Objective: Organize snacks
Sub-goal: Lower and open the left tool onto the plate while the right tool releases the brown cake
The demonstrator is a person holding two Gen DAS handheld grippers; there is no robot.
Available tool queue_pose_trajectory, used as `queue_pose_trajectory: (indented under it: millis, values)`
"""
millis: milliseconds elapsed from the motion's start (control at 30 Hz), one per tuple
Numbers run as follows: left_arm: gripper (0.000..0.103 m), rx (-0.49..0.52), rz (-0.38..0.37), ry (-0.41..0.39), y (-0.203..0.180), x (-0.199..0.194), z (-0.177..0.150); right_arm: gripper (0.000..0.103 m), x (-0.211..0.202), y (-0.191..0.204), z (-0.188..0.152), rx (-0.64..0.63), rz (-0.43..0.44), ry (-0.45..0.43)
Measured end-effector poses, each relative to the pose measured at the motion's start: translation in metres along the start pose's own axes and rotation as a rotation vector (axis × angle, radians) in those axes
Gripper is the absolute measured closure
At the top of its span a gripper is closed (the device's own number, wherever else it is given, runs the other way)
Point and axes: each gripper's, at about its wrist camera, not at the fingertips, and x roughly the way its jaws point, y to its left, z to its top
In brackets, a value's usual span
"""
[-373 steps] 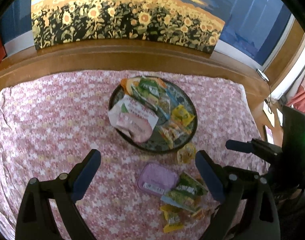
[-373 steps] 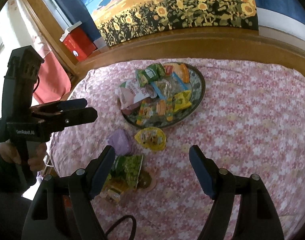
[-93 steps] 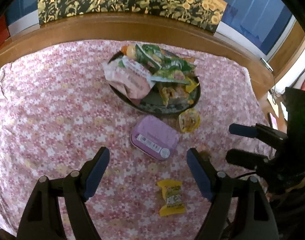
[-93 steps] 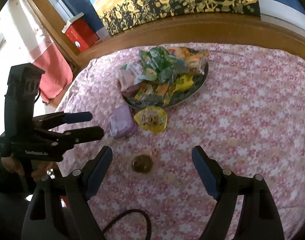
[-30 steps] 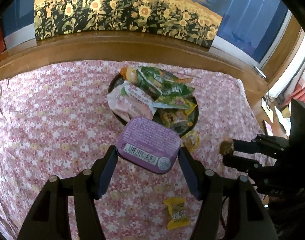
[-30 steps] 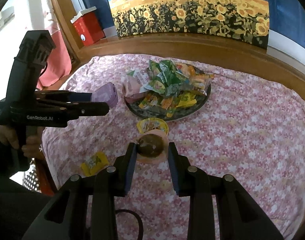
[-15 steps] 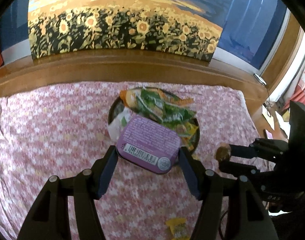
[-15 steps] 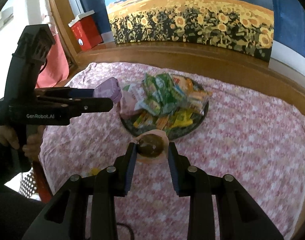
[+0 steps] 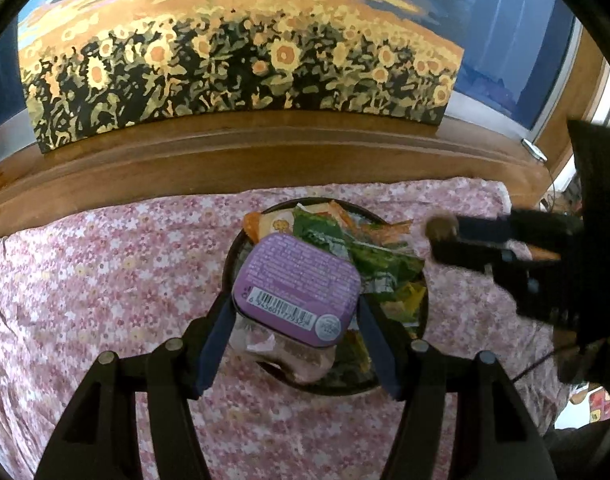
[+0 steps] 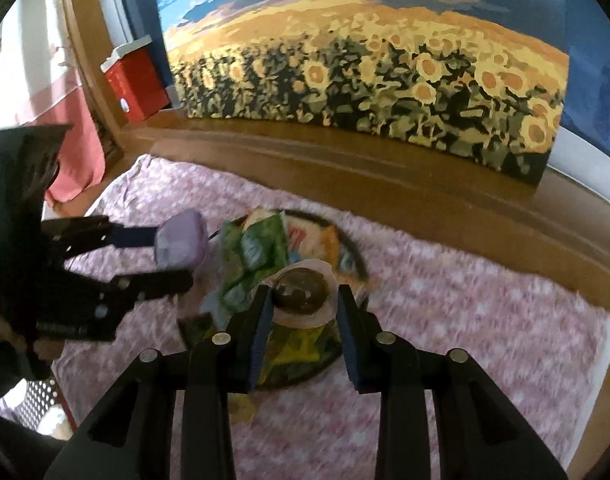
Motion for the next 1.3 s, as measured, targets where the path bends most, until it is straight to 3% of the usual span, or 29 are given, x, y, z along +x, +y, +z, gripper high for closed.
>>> queue_pose_trajectory:
  millis: [567,967,1167,1300]
  values:
    - [0.037,-0.015,-0.044,0.038,0.011,0.012,0.007,0.069,0.060,-0.012,0.021,0.056,0.049,0.091]
    - [0.028,-0.034,-0.029,0.060,0.012,0.014,0.008,0.066,0.057,-0.018,0.017,0.108,0.090,0.087]
    - [0.026,-0.042,-0.026,0.054,0.012,0.015,0.009,0.053,0.050,-0.020,0.014,0.121,0.110,0.077]
    - [0.026,-0.052,-0.024,0.046,0.013,0.012,0.010,0.039,0.046,-0.020,0.015,0.129,0.116,0.066]
